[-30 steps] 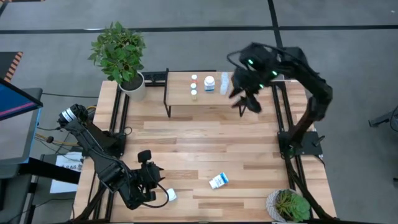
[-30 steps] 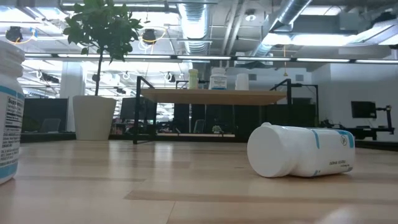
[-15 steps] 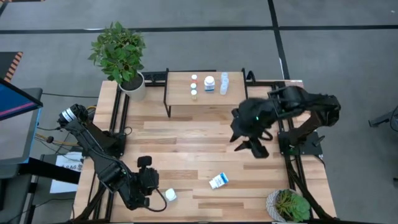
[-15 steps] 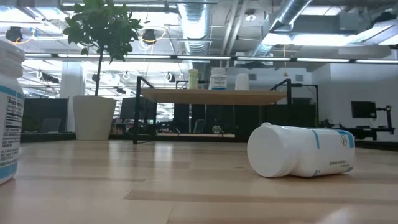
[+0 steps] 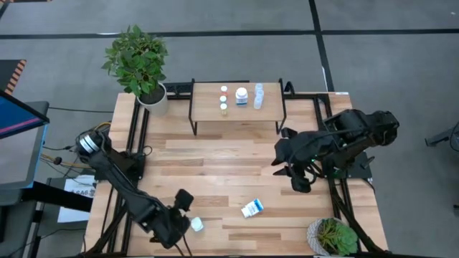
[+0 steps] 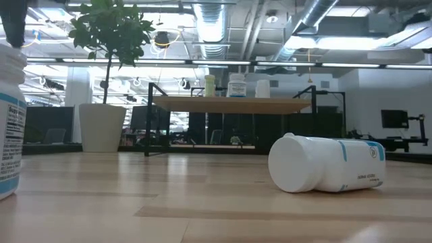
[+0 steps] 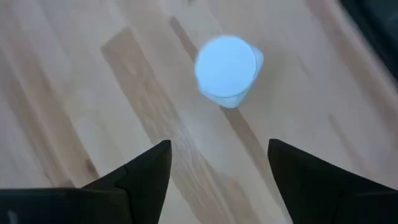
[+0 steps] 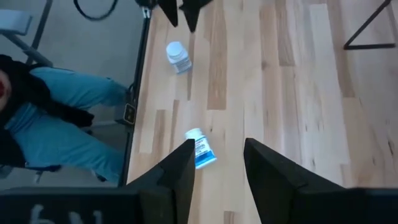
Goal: Pick and place medicine bottles onto shelf by color
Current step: Put the left white and blue pill bottle on the shelf aligned with white and blue pill bottle
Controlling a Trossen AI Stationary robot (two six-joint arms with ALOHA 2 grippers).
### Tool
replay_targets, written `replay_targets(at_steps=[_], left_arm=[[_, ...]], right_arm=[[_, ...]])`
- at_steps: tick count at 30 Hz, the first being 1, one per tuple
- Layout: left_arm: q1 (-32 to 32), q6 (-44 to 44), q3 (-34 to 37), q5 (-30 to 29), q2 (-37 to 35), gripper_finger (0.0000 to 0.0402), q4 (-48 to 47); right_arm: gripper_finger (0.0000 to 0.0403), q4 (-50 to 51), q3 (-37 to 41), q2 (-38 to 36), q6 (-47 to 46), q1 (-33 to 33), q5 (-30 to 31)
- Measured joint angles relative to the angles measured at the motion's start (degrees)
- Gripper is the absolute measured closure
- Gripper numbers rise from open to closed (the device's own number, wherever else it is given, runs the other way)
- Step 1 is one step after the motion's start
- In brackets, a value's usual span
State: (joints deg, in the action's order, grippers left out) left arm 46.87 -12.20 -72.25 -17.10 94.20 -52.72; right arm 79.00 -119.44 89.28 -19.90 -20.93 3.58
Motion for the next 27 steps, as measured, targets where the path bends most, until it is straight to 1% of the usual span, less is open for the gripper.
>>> replay_targets(at_steps=[3, 6, 11, 13, 15, 18, 21, 23, 27], left_arm=[[-0.4, 4.2, 0.0, -1.7, 3.4, 0.0145, 0.1], [-1.5, 6.3, 0.0, -2.7, 5.9, 0.0145, 0.0], [-3.9, 8.5, 0.0, 2.2, 7.4, 0.0145, 2.1], [-4.9, 10.0, 0.0, 3.2, 7.2, 0.0145, 5.2], [-5.2, 12.4, 0.0, 3.9, 7.0, 0.0145, 7.9], [-5.2, 17.2, 0.0, 7.3, 7.2, 0.0145, 10.2], [-5.3, 18.5, 0.0, 10.1, 8.7, 0.0145, 10.3], [-5.4, 18.4, 0.0, 11.3, 9.8, 0.0145, 11.2], [-5.5, 18.7, 0.0, 11.2, 11.2, 0.0145, 13.2]], right_arm=[[0.0243, -0.1, 0.0, 0.0, -0.8, -1.1, 1.1], [0.0244, -0.2, 0.0, 0.0, -1.0, -1.9, 1.1], [0.0247, -0.2, 0.0, 0.0, -1.7, -2.0, 1.1], [0.0248, 0.0, 0.0, 0.0, -1.4, -2.0, 1.2], [0.0249, 0.2, 0.0, 0.0, -1.1, -2.0, 1.2], [0.0251, 0.9, 0.0, 0.0, -1.1, -1.8, 1.2], [0.025, 1.0, 0.0, 0.0, -1.1, -1.8, 1.2], [0.0251, 1.3, 0.0, 0.0, -1.1, -1.8, 1.2], [0.0255, 1.7, 0.0, 0.0, -1.1, -1.8, 1.3]])
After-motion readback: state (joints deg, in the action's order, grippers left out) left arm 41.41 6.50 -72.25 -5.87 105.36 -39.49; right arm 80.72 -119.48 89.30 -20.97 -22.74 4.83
